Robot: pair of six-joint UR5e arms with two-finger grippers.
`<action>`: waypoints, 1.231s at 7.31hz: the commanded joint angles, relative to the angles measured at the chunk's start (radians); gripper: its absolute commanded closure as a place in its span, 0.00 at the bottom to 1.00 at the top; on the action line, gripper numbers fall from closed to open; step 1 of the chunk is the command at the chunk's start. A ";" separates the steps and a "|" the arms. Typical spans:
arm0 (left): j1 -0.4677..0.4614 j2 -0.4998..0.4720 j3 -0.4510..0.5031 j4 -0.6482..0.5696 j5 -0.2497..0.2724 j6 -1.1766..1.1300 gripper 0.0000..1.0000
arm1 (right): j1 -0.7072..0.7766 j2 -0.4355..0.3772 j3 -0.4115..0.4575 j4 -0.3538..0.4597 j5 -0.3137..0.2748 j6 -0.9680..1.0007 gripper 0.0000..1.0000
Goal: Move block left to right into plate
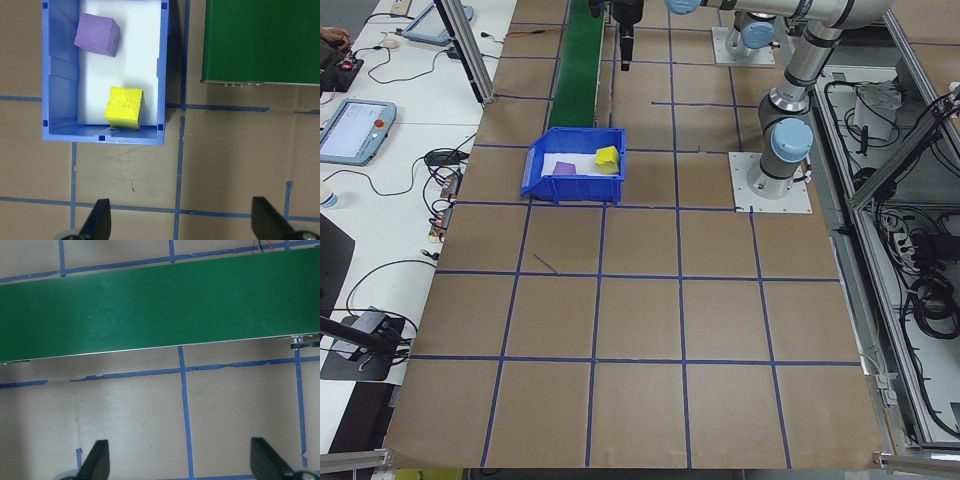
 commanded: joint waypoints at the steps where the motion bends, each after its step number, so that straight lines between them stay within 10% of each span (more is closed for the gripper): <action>1: 0.023 0.000 -0.003 -0.023 -0.011 0.007 0.00 | 0.002 0.001 0.000 0.000 0.001 0.000 0.00; 9: 0.237 -0.347 -0.073 0.244 -0.018 0.358 0.00 | 0.003 -0.001 0.000 0.001 0.001 0.000 0.00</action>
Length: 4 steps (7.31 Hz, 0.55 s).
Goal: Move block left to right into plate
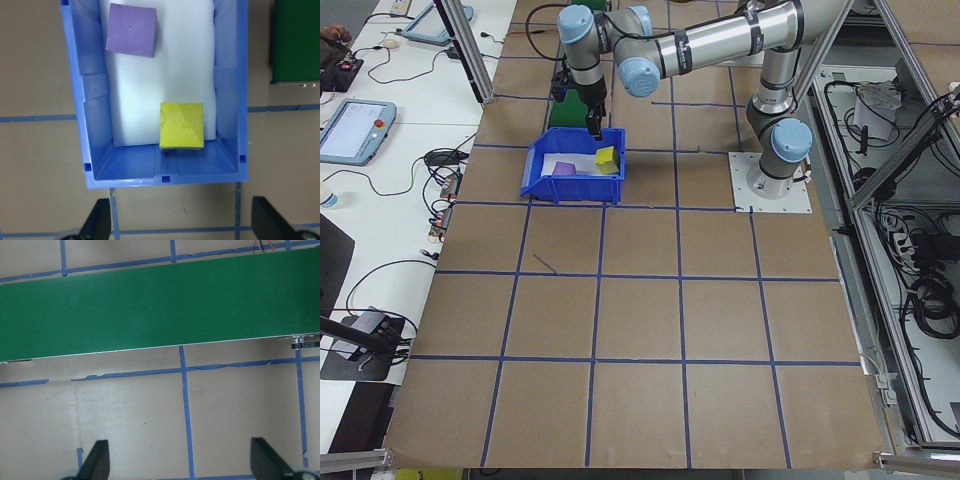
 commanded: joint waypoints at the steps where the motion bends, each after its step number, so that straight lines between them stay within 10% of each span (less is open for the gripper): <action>1: 0.004 -0.071 -0.033 0.126 -0.005 -0.037 0.00 | 0.000 0.000 -0.001 0.001 0.000 0.000 0.00; 4: -0.001 -0.094 -0.096 0.134 -0.064 -0.036 0.00 | 0.000 0.000 -0.001 0.000 0.000 0.000 0.00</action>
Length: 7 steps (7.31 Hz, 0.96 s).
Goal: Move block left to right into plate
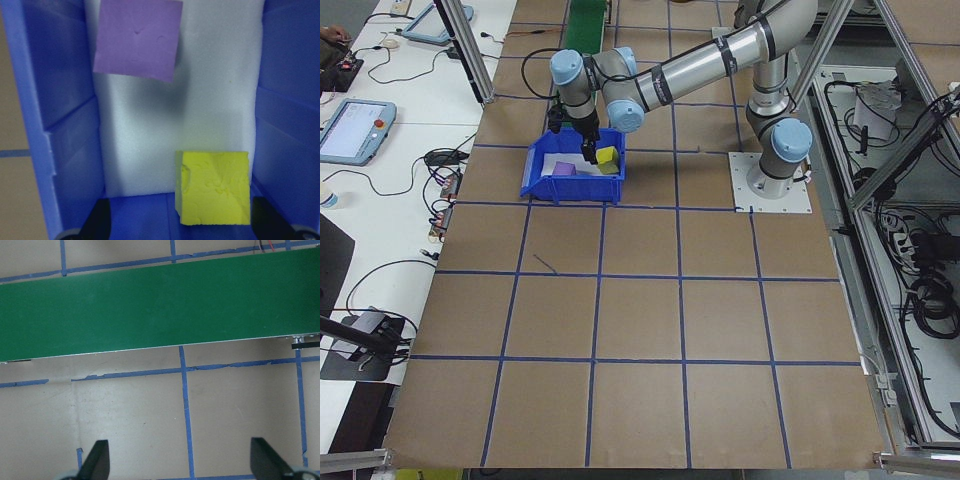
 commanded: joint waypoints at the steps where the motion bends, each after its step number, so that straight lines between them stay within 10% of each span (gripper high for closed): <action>1: -0.011 -0.005 -0.014 0.007 -0.029 -0.008 0.00 | 0.000 -0.001 0.000 -0.001 0.001 -0.001 0.00; 7: -0.010 -0.062 -0.043 0.031 -0.036 -0.004 0.02 | 0.000 -0.001 0.000 -0.001 0.001 -0.001 0.00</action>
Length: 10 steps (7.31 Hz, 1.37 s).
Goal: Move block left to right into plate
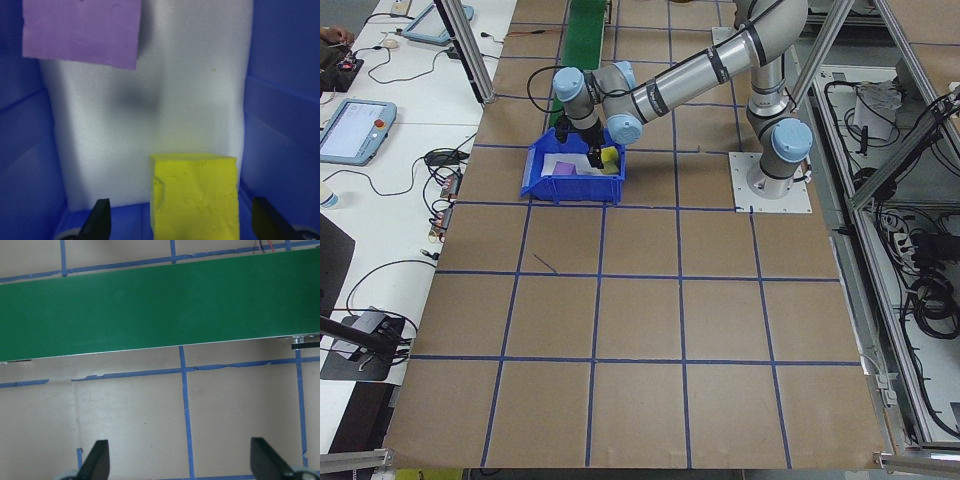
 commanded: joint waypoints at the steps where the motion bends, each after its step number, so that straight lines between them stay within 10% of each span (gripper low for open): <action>1: 0.000 -0.015 -0.006 0.000 -0.002 0.002 0.02 | 0.000 0.000 0.000 0.000 0.001 0.000 0.00; 5: 0.000 -0.021 0.012 -0.011 0.015 -0.005 0.60 | 0.000 0.000 0.000 0.001 0.001 0.000 0.00; 10: -0.038 0.107 0.185 -0.118 0.014 -0.024 0.64 | 0.000 0.000 0.002 0.000 -0.001 0.000 0.00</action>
